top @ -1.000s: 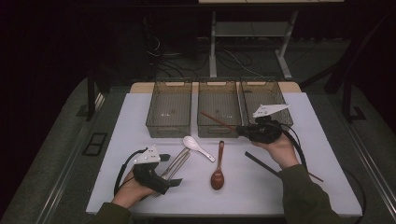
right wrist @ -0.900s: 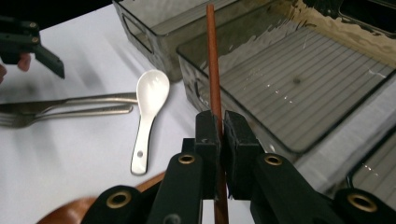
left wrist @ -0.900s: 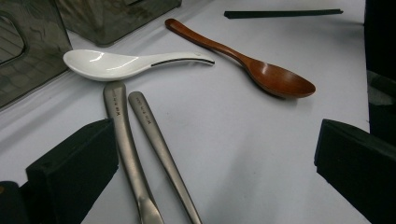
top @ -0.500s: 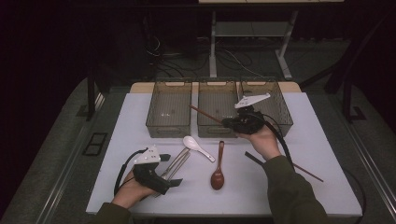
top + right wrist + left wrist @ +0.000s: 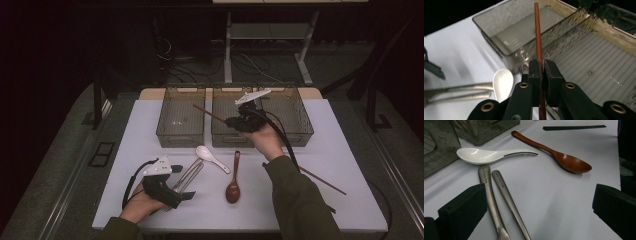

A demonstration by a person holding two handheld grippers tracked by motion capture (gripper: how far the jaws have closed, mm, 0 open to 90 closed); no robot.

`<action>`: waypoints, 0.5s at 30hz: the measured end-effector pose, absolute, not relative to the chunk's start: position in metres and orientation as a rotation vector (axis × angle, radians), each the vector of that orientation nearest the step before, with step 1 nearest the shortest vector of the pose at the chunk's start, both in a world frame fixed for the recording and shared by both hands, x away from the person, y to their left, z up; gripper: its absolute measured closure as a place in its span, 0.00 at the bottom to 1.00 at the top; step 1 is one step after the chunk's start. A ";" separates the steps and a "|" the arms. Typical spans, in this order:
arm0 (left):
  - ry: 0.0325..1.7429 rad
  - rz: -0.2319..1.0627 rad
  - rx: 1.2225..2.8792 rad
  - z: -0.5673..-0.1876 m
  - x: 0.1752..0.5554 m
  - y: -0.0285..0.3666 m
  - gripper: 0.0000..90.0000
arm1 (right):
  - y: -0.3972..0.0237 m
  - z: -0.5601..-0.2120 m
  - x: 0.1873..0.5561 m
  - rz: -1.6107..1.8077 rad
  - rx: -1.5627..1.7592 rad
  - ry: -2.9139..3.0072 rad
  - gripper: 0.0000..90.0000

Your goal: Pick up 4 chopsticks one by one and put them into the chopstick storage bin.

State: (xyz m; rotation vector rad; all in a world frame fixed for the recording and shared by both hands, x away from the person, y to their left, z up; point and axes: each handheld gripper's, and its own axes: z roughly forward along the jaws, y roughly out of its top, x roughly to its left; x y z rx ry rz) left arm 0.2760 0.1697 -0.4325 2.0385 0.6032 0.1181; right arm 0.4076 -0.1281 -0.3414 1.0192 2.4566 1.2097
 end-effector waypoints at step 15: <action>0.596 0.126 2.044 -0.432 0.277 0.170 0.00 | -0.074 -0.346 0.435 1.133 1.052 2.493 0.94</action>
